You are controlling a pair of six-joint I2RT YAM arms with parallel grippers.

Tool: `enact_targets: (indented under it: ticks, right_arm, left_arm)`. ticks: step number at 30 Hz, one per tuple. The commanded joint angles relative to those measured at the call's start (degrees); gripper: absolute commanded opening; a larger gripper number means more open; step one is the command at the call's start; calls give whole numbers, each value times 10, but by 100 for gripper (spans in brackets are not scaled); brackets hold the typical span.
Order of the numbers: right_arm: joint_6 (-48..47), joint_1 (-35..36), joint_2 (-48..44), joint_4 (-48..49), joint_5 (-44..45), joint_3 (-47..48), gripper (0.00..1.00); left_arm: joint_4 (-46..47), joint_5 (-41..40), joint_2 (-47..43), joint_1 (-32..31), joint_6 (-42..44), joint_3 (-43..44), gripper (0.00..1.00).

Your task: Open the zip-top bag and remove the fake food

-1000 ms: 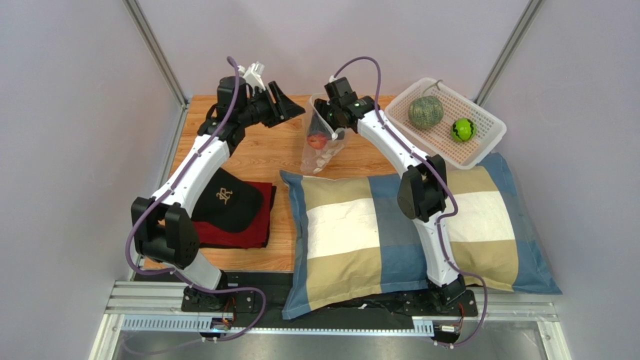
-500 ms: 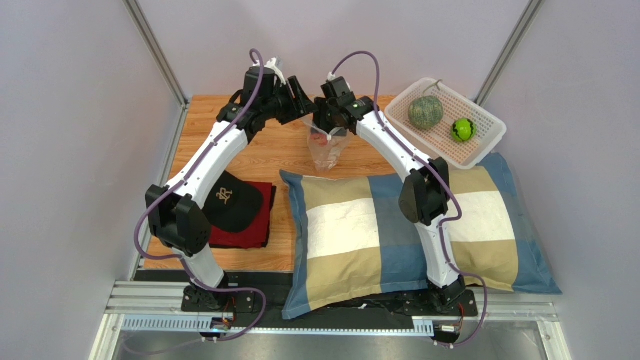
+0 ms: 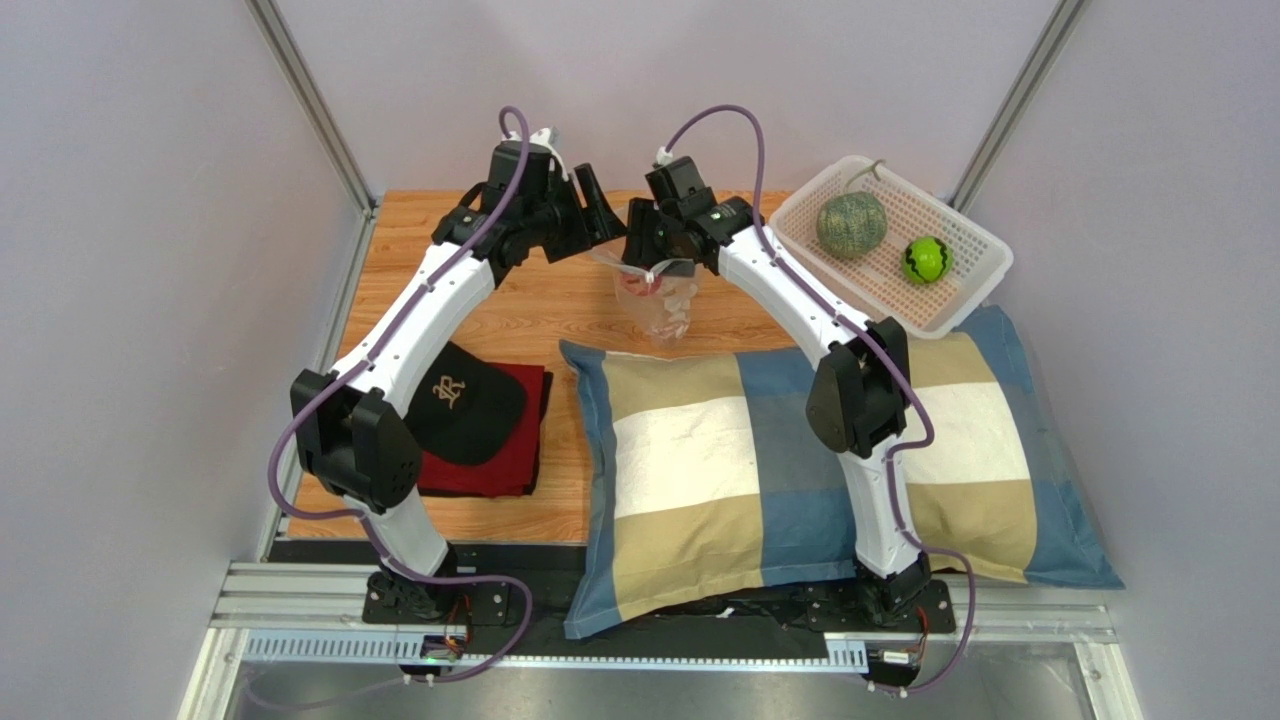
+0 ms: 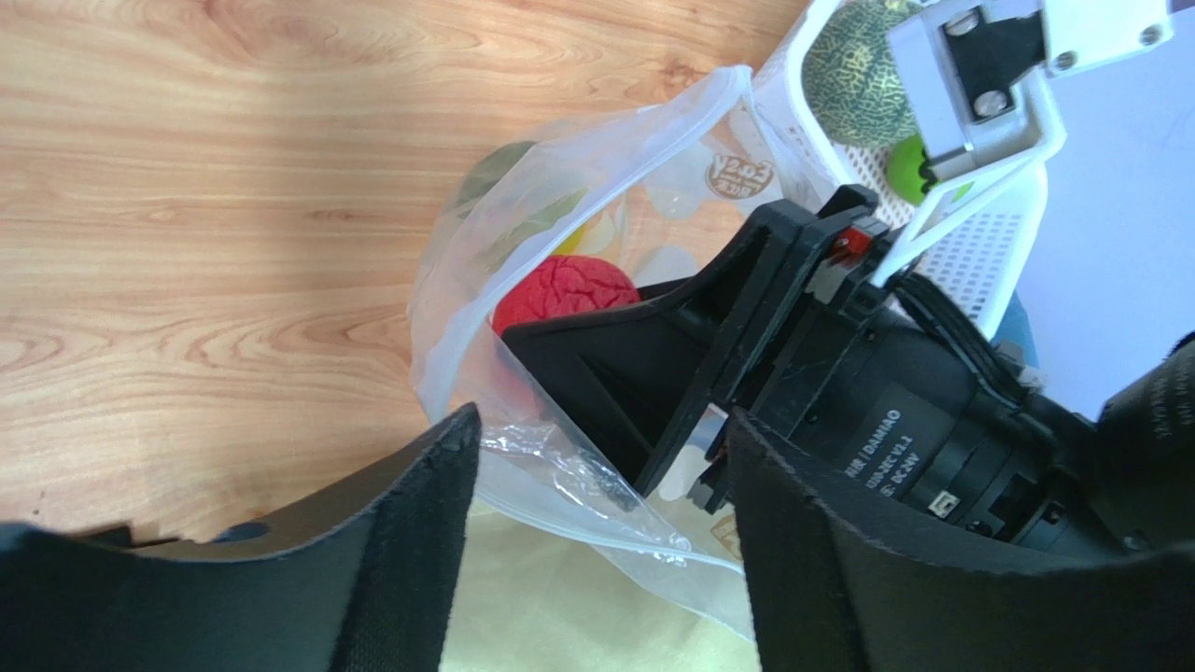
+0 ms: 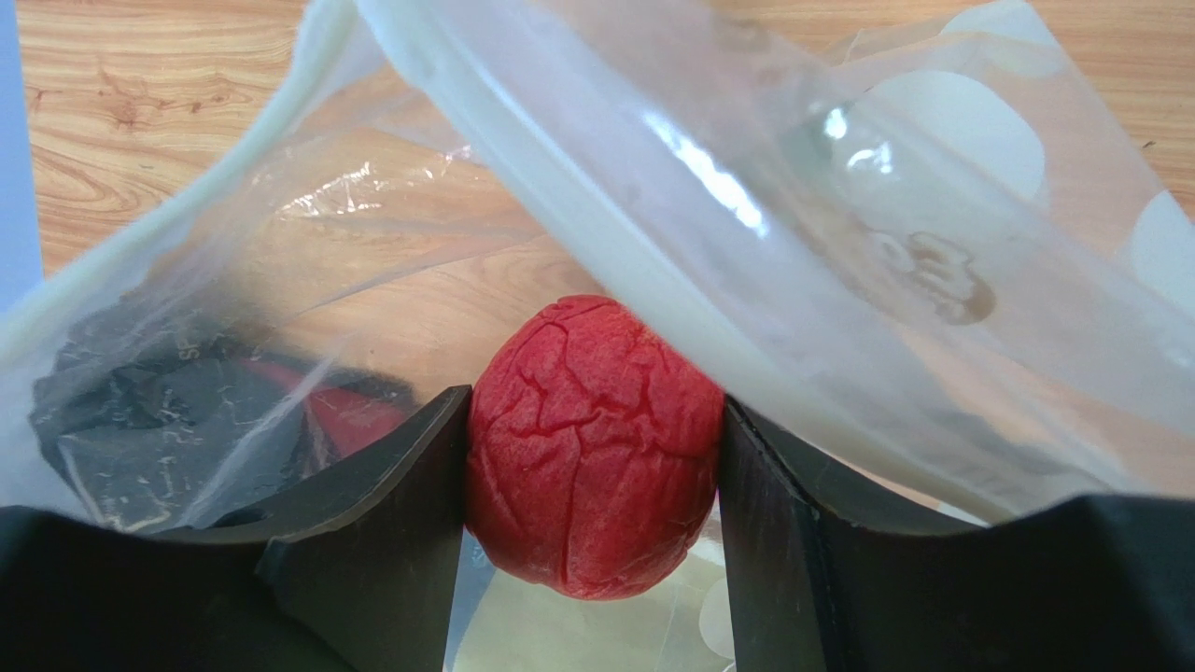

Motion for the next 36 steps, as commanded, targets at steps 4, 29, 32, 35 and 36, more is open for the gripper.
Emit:
enact_targets:
  ticks: [4, 29, 32, 35, 36]
  right_arm:
    - [-3, 1, -34, 36, -5, 2, 0]
    - [5, 2, -35, 43, -19, -17, 0]
    - [15, 3, -31, 44, -18, -6, 0]
    - [51, 3, -16, 24, 8, 25, 0]
    - [69, 2, -12, 0, 18, 40, 0]
  left_arm:
    - [-25, -39, -45, -1, 15, 0, 77]
    - [19, 39, 44, 21, 10, 47, 48]
    - [2, 58, 59, 18, 30, 51, 9]
    - [17, 50, 35, 6, 57, 12, 0]
    - [33, 47, 15, 2, 67, 1, 0]
